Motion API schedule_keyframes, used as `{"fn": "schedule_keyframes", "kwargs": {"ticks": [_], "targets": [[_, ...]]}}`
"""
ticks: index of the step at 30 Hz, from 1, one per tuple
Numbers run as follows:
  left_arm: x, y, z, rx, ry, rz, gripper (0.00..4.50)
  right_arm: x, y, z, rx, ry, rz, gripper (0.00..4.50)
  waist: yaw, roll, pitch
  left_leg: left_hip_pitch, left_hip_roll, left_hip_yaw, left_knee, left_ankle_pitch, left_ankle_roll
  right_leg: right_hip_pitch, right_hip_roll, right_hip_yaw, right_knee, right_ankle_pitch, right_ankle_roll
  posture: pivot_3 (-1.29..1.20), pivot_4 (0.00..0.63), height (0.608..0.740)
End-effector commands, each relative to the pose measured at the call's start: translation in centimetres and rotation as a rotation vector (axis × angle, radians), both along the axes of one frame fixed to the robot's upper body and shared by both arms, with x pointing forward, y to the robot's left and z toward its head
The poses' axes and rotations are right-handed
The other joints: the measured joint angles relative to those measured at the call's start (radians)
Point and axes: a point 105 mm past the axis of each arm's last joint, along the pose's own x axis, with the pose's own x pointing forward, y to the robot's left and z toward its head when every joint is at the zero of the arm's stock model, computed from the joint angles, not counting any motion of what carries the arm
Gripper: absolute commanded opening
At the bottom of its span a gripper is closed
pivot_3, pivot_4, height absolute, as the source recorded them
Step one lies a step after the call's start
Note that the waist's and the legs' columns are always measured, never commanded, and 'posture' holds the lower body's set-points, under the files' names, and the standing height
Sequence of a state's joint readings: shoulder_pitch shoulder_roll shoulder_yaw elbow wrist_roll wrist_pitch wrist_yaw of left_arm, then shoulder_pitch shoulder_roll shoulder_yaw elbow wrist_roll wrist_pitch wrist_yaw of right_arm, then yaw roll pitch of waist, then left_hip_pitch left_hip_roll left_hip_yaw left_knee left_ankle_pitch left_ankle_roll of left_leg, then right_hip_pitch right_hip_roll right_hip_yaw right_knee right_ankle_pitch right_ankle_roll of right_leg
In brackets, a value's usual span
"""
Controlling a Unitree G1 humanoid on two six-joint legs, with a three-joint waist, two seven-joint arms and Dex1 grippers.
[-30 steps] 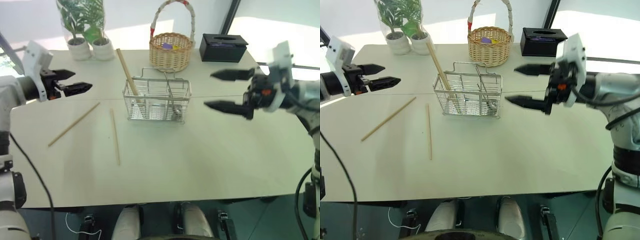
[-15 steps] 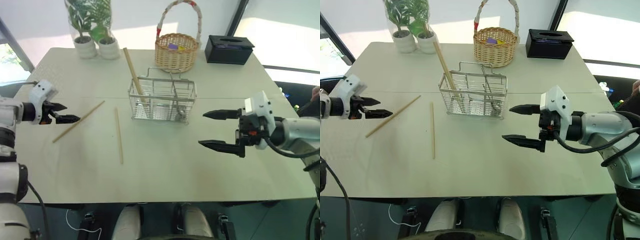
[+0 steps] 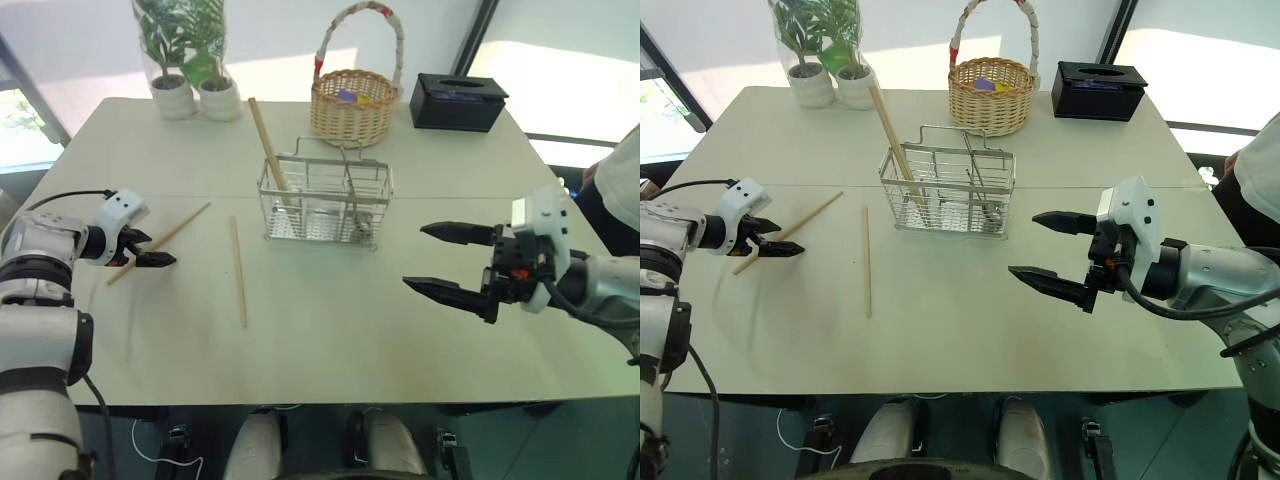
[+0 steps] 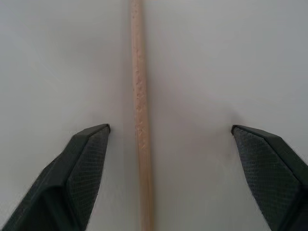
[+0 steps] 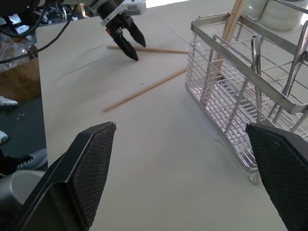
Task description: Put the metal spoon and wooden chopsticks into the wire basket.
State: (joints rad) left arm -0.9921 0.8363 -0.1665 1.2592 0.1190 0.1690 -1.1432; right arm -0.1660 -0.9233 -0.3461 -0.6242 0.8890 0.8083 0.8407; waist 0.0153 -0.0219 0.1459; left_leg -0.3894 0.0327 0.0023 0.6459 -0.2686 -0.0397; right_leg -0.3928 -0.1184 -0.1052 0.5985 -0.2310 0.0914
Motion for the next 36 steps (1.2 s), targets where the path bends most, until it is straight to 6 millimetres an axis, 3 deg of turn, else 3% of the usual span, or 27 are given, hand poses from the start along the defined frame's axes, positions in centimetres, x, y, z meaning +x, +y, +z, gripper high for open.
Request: {"fn": "schedule_keyframes", "kwargs": {"ticks": [1,6,7,11,15,24,29,33,36], "targets": [[-0.5,0.4,-1.1,0.017,0.039,0.029,2.73,0.0,-0.3,1.3,0.004,-0.047,-0.008,4.50,-0.001,0.000,-0.001,0.000,0.000,0.000,0.000,0.000,0.000,0.000,0.000,0.000,0.000,0.000,0.000,0.00,0.150,0.712],[-0.5,0.5,-1.0,0.014,0.041,0.033,0.23,-0.2,-0.3,1.0,-0.003,-0.040,0.005,4.50,-0.002,0.001,-0.001,0.000,0.000,0.000,0.000,0.000,0.000,0.000,0.000,0.000,0.000,0.000,0.000,0.00,0.150,0.712],[-0.5,0.5,-1.0,0.015,0.042,0.033,0.05,-0.2,-0.3,0.9,-0.005,-0.039,0.009,4.50,-0.002,0.001,-0.001,0.000,0.000,0.000,0.000,0.000,0.000,0.000,0.000,0.000,0.000,0.000,0.000,0.00,0.150,0.712],[-0.2,0.6,-0.7,0.024,0.028,0.051,0.05,-0.1,-0.4,0.7,-0.007,-0.036,0.016,4.50,-0.002,0.001,-0.001,0.000,0.000,0.000,0.000,0.000,0.001,0.000,0.000,0.000,0.000,0.000,0.000,0.00,0.150,0.712],[0.8,0.0,1.1,-0.017,-0.051,0.048,0.05,0.2,-0.6,0.6,-0.016,-0.043,0.011,4.50,-0.002,0.001,-0.001,0.000,0.000,0.000,0.000,0.000,0.001,-0.001,0.000,0.000,0.000,0.000,0.000,0.00,0.150,0.712],[4.0,-0.7,9.7,-0.242,-0.432,0.160,0.05,0.3,-0.7,0.3,-0.003,-0.047,-0.009,4.50,-0.002,-0.007,0.001,-0.002,0.000,-0.001,0.000,0.000,0.001,-0.001,0.000,-0.001,0.000,0.000,0.000,0.00,0.150,0.712],[4.4,-1.6,15.8,-0.421,-0.699,0.185,0.05,0.6,-0.5,0.0,0.014,-0.047,-0.018,4.50,-0.004,-0.008,0.002,-0.002,0.000,-0.001,0.000,-0.001,0.001,-0.001,0.000,-0.001,0.001,0.000,0.000,0.00,0.150,0.712],[2.7,-4.3,24.4,-0.773,-1.035,0.182,0.05,0.9,-0.4,-0.1,0.028,-0.045,-0.028,4.50,0.001,-0.009,0.002,-0.001,0.000,-0.003,0.001,-0.001,0.001,0.001,0.000,-0.001,0.001,0.000,0.000,0.00,0.150,0.712],[0.8,-7.4,27.9,-0.953,-1.144,0.137,0.05,0.9,-0.3,-0.1,0.033,-0.044,-0.030,4.50,-0.001,-0.009,0.002,-0.001,-0.001,-0.004,0.002,-0.001,0.001,0.003,-0.001,-0.002,0.000,0.002,0.002,0.00,0.150,0.712]]}}
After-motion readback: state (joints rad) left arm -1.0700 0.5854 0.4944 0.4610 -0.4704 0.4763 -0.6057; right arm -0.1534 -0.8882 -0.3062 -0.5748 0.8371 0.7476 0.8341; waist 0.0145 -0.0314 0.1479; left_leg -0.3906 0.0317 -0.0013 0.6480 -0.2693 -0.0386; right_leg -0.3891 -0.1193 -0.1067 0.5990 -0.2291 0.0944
